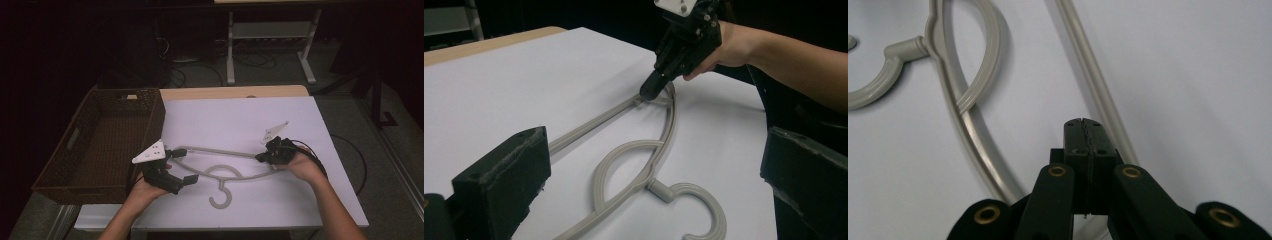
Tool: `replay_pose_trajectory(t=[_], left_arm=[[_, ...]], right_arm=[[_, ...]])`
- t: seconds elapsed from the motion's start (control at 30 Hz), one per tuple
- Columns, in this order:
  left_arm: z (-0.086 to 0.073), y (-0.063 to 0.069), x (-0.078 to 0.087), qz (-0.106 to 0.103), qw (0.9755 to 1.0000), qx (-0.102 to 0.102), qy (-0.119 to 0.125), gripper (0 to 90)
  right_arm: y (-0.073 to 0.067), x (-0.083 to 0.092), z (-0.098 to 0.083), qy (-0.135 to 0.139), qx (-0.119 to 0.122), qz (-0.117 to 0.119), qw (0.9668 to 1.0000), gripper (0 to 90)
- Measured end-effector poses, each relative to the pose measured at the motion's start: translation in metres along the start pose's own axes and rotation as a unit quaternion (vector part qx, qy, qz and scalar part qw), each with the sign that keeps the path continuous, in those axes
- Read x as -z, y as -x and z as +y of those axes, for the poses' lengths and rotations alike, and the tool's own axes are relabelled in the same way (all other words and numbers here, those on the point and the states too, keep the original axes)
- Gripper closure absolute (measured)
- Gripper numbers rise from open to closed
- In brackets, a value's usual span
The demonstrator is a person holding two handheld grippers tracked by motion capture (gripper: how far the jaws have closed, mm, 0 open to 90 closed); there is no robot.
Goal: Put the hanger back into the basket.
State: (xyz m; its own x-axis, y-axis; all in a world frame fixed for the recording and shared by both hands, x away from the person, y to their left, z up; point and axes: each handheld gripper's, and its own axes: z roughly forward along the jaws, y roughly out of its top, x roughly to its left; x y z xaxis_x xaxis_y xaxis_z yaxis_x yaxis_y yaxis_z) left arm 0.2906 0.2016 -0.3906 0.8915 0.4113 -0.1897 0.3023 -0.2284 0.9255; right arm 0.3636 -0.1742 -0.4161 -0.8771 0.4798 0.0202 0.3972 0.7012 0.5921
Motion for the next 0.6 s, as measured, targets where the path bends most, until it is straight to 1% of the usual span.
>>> replay_pose_trajectory(t=[0.07,0.1,0.13,0.17,0.27,0.3,0.33,0.4,0.43,0.53,0.6], left_arm=[[0.000,0.000,0.000,0.001,1.0000,0.000,-0.001,0.0],[0.000,0.000,0.000,0.001,1.0000,-0.001,-0.001,0.0],[0.000,0.000,0.000,0.001,1.0000,-0.001,-0.001,0.0],[0.000,0.000,0.000,0.000,1.0000,-0.001,-0.001,0.0],[0.000,0.000,0.000,0.000,1.0000,0.000,0.000,0.0],[0.000,0.000,0.000,0.000,1.0000,-0.001,0.000,0.0],[0.000,0.000,0.001,0.000,1.0000,0.000,0.000,0.0],[0.000,0.000,0.001,0.000,1.0000,0.000,0.001,0.0],[0.000,0.000,0.001,0.001,1.0000,0.000,0.001,0.0],[0.000,0.000,0.001,0.001,1.0000,0.000,0.001,0.0],[0.000,0.000,0.001,0.000,1.0000,0.000,0.000,0.0]], right_arm=[[-0.002,-0.001,-0.004,-0.006,-0.005,0.003,1.0000,89.5],[-0.001,-0.004,-0.005,-0.009,0.001,-0.001,1.0000,89.6],[-0.002,-0.006,-0.007,-0.012,0.000,-0.002,0.9999,89.5],[-0.001,-0.008,-0.008,-0.018,0.004,-0.006,0.9998,89.5],[0.000,-0.012,-0.008,-0.027,0.002,-0.011,0.9996,89.6],[0.002,-0.013,-0.009,-0.032,0.004,-0.018,0.9993,89.6],[0.002,-0.014,-0.009,-0.036,0.002,-0.020,0.9992,89.7],[0.004,-0.014,-0.011,-0.037,0.000,-0.021,0.9991,89.7],[0.005,-0.013,-0.011,-0.040,0.003,-0.027,0.9988,89.7],[0.009,-0.012,-0.012,-0.039,-0.005,-0.037,0.9986,89.8],[0.014,-0.013,-0.013,-0.035,-0.011,-0.044,0.9983,89.8]])
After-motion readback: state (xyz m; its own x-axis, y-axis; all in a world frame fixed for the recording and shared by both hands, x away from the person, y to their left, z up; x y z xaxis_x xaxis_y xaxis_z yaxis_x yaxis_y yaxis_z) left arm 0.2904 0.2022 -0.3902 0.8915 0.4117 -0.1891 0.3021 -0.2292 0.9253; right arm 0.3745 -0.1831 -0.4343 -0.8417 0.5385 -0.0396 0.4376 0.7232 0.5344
